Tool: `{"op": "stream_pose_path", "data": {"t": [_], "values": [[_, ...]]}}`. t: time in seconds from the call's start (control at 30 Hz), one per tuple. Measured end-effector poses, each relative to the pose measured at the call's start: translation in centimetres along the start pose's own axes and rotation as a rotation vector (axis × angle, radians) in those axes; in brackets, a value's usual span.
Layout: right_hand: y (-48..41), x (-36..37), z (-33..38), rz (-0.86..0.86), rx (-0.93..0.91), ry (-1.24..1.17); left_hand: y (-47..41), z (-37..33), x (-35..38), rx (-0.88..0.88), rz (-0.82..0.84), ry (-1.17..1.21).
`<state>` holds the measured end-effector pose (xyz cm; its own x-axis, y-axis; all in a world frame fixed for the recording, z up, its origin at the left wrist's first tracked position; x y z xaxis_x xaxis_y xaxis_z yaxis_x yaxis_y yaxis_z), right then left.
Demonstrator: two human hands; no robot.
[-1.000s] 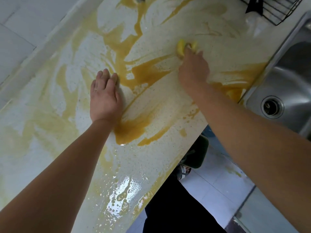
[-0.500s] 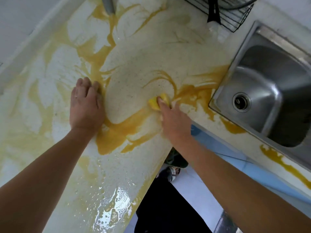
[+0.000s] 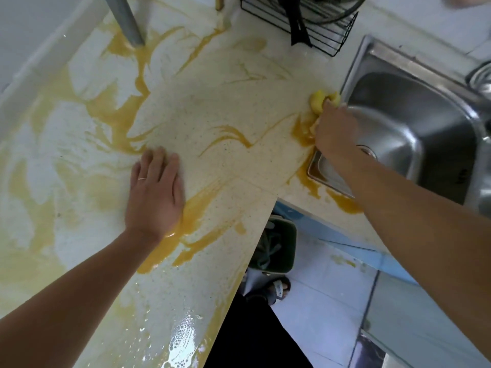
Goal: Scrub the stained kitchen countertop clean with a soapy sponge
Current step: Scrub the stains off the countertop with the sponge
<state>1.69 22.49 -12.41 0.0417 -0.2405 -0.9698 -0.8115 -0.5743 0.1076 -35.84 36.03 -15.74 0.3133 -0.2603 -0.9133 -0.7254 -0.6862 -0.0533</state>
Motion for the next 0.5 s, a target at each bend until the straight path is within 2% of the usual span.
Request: {"op": "stream_pose_path", "data": {"t": [0.2,0.33,0.5], "values": [[9.3,0.4,4.3,0.162,-0.012,-0.048,-1.7,-1.0,0.7,0.056,0.035,0.007],[15.3,0.3,8.9,0.173,-0.242,-0.142,-1.9,-1.1,0.8,0.042,0.011,0.043],[13.5,-0.5,8.1,0.153,-0.372,-0.121,-2.1,-1.1,0.7,0.07,-0.026,0.06]]}}
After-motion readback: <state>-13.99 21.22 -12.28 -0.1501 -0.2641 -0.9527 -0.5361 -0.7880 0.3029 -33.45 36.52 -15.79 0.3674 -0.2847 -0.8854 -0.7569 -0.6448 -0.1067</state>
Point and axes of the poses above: each hand's wrist, its own y-axis away from the middle knuckle, its own x-axis out of the palm, z = x × y, the point moved 3 cm from there along -y, towards the middle knuckle, and after that the axes turned 11 degrees about y, right-handed, at the moved point
